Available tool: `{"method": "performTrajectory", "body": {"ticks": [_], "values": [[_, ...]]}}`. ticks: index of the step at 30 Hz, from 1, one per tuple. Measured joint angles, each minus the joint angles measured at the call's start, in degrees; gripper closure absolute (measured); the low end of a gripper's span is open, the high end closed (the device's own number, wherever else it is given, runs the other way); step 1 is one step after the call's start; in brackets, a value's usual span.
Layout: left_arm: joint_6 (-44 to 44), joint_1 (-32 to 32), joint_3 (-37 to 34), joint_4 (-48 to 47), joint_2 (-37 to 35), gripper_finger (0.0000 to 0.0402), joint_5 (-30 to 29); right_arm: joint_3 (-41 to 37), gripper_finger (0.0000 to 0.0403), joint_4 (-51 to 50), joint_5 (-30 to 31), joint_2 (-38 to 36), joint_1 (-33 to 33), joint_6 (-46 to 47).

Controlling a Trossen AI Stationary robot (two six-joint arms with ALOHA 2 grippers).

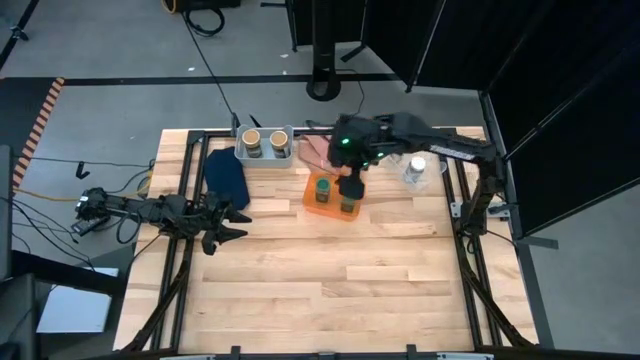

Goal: Sort spices by type
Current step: Return to Home Position

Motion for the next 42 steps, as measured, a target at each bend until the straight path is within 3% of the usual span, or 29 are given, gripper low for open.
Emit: {"method": "performTrajectory", "body": {"ticks": [16,23,32,37,42], "values": [[0.2,0.0,0.0,2.2,0.0,0.0178,-0.5,1.4,0.0096,-1.5,0.9,-27.0,0.5,7.1],[0.1,0.0,0.0,3.2,0.0,0.0178,-0.7,1.4,0.0099,-1.7,10.8,-38.0,0.5,13.7],[0.1,0.0,0.0,5.5,0.0,0.0178,-0.8,0.8,0.0097,-6.8,7.5,-48.0,0.5,15.5],[1.7,0.0,0.0,8.8,0.0,0.0178,-0.9,-9.8,0.0094,2.2,6.7,-56.2,0.5,12.7],[3.2,0.0,0.0,10.7,0.0,0.0178,-0.9,-28.9,0.0097,17.2,4.8,-68.6,0.5,12.4]]}}
